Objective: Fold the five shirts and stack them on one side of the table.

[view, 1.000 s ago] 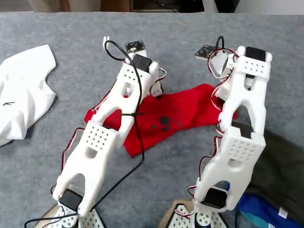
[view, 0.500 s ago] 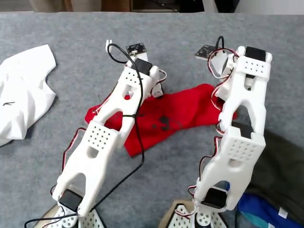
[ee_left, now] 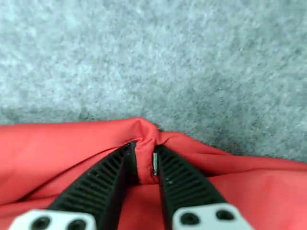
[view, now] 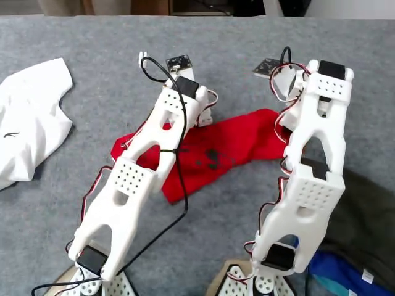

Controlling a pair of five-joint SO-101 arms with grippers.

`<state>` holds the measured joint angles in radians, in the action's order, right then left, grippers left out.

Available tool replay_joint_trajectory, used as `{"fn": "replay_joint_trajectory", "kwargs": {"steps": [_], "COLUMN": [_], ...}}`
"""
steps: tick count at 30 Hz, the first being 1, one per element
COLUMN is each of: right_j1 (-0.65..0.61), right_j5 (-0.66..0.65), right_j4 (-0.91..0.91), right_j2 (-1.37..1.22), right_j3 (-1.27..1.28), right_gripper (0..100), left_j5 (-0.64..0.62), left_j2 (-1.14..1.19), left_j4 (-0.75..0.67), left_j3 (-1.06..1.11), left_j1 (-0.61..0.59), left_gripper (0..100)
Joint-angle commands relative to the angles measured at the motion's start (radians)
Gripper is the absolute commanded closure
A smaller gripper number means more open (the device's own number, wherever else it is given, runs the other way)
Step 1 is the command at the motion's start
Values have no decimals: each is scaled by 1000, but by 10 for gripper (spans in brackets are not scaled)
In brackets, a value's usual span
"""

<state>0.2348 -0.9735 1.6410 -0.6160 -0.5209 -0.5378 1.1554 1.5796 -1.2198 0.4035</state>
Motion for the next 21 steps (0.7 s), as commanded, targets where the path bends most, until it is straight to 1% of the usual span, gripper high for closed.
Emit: {"fn": "replay_joint_trajectory", "kwargs": {"steps": [1,8,10,12,17,21], "right_j1": [8,8,8,8,8,8], "right_j5": [-6,-6,-6,-6,-6,-6], "right_j4": [-3,-3,-5,-8,-8,-8], "right_j2": [2,2,2,1,1,1], "right_j3": [-59,-59,-59,-59,-58,-58], "right_gripper": [995,995,995,995,995,995], "left_j5": [-11,-5,-3,-5,-5,-5], "left_j2": [-1,2,8,8,8,1], "left_j4": [-5,98,106,100,107,107], "left_j3": [-32,-252,-292,-298,-299,-295], "left_j1": [-5,-11,-25,-64,-160,-198], "left_gripper": [961,959,930,909,907,907]}}
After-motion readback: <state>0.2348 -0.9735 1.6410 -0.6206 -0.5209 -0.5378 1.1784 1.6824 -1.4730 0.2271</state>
